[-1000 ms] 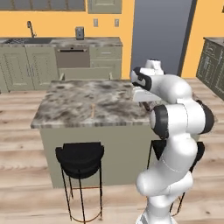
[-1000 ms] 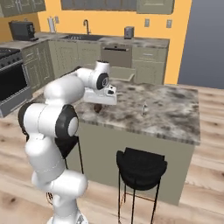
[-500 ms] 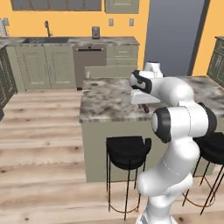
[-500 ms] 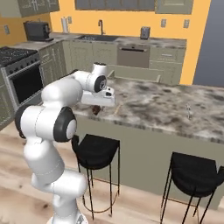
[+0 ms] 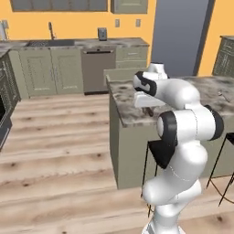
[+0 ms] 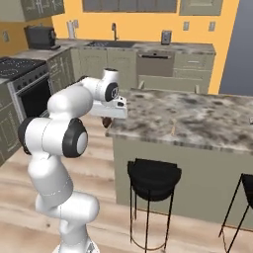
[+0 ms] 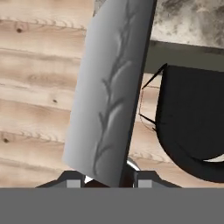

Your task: Pick up the metallic utensils from the counter and place them in the open drawer. Make sure not to pick up any wooden utensils.

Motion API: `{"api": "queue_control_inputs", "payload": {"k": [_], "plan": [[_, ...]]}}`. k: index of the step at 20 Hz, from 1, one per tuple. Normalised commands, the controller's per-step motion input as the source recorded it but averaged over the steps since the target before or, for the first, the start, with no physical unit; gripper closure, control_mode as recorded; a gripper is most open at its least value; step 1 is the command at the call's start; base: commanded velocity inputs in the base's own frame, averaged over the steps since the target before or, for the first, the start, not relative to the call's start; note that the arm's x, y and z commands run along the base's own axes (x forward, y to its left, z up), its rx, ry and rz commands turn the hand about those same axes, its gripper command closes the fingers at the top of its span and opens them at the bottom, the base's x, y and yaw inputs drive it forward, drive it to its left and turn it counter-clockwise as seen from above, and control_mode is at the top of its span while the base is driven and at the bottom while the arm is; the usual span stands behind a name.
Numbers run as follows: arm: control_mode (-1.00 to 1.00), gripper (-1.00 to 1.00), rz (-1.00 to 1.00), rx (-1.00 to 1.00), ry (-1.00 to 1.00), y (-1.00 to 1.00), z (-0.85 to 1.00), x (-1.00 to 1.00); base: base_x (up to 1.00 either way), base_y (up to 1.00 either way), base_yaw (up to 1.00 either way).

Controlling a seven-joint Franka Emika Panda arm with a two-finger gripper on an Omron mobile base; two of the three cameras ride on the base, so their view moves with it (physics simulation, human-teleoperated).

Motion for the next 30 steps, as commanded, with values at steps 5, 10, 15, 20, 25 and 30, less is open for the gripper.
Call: {"api": "queue_control_inputs", "payload": {"k": [5, 10, 15, 20, 25, 30], "plan": [[1.00, 1.00, 0.00, 0.00, 0.00, 0.00, 0.00, 0.00, 0.36, 1.00, -0.32], [1.00, 1.00, 0.00, 0.00, 0.00, 0.00, 0.00, 0.00, 0.69, 1.00, -0.43], [1.00, 1.00, 0.00, 0.00, 0.00, 0.00, 0.00, 0.00, 0.94, 0.74, -0.38], [1.00, 1.00, 0.00, 0.00, 0.00, 0.00, 0.00, 0.00, 0.98, 0.91, -0.39], [1.00, 1.00, 0.00, 0.00, 0.00, 0.00, 0.00, 0.00, 0.84, 0.89, -0.47], [1.00, 1.00, 0.00, 0.00, 0.00, 0.00, 0.00, 0.00, 0.71, 1.00, -0.51]]}}
